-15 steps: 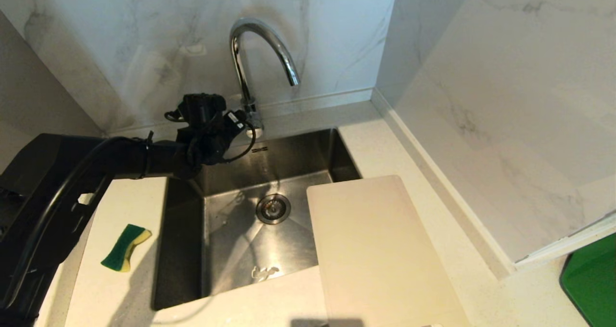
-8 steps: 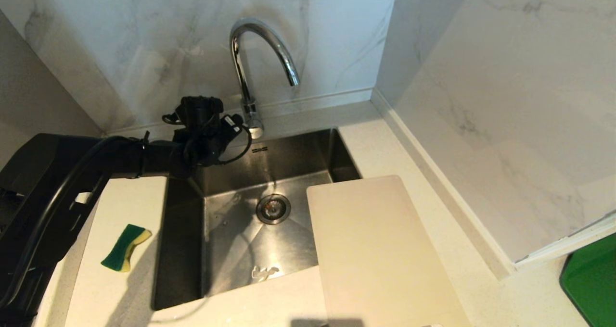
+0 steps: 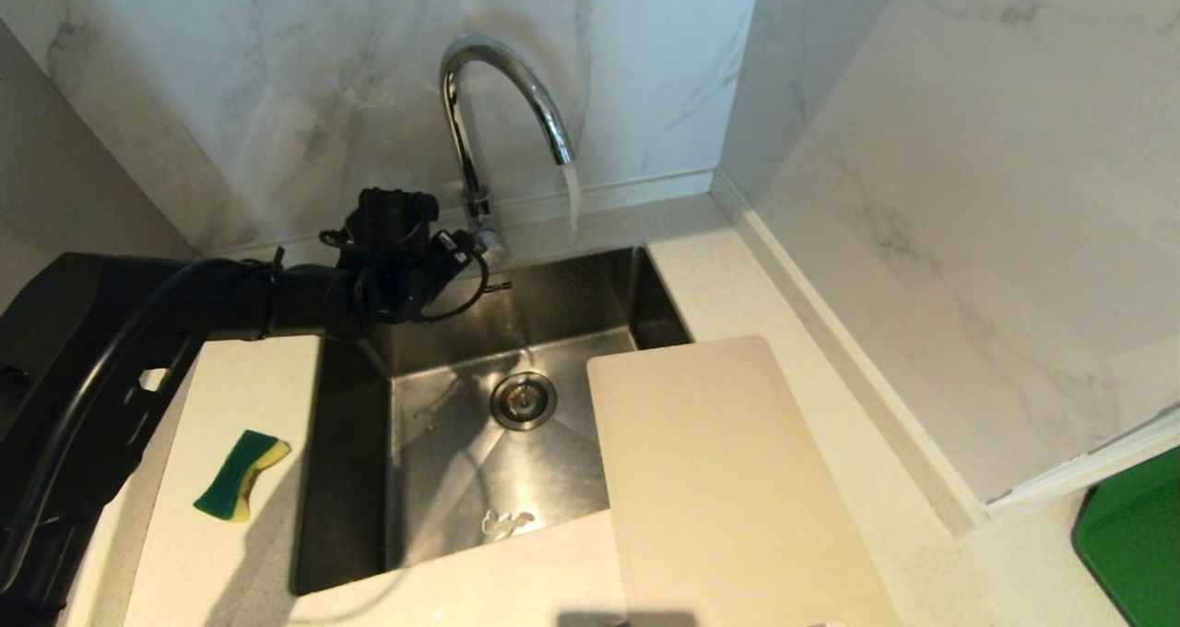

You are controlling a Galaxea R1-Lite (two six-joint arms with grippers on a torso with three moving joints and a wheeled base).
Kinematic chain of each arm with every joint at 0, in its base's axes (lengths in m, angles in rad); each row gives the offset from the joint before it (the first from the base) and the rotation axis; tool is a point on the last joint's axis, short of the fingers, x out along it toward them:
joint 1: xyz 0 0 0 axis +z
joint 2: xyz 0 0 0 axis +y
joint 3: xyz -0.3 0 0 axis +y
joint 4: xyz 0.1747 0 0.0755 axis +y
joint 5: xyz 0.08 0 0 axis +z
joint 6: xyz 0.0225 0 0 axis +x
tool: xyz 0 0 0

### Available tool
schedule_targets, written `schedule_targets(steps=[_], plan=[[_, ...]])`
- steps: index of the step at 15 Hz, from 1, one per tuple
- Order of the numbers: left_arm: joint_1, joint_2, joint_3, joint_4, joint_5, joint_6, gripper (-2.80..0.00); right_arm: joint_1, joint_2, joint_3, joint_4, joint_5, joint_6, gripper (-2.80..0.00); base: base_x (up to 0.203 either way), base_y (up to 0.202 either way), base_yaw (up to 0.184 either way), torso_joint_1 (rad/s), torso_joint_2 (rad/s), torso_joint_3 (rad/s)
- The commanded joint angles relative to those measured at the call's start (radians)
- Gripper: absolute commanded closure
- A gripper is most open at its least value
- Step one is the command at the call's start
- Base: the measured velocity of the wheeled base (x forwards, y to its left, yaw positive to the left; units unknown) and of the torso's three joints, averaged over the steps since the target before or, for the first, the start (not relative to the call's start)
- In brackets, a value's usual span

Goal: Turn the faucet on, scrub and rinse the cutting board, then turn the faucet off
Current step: Turn on the tap

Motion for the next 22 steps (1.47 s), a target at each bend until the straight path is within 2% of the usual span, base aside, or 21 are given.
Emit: schedule_targets(steps=[1, 9, 15, 19, 22], plan=[[0.001, -0.004, 0.001, 0.012, 0.004, -0.008, -2.80, 0.000, 0.000, 0.000, 0.000, 0.000, 0.000, 0.00, 0.000, 0.000, 0.000, 0.000, 0.00, 0.000], [0.004, -0.003, 0.001, 0.021, 0.004, -0.015, -2.80, 0.000, 0.000, 0.000, 0.000, 0.000, 0.000, 0.00, 0.000, 0.000, 0.000, 0.000, 0.00, 0.000], [0.004, -0.028, -0.001, -0.035, 0.001, -0.022, -2.80, 0.000, 0.000, 0.000, 0.000, 0.000, 0.000, 0.00, 0.000, 0.000, 0.000, 0.000, 0.00, 0.000], [-0.003, -0.067, -0.001, -0.044, -0.036, -0.028, -2.80, 0.000, 0.000, 0.000, 0.000, 0.000, 0.000, 0.00, 0.000, 0.000, 0.000, 0.000, 0.00, 0.000], [-0.012, -0.103, -0.001, -0.041, -0.040, -0.035, -2.80, 0.000, 0.000, 0.000, 0.000, 0.000, 0.000, 0.00, 0.000, 0.000, 0.000, 0.000, 0.00, 0.000]])
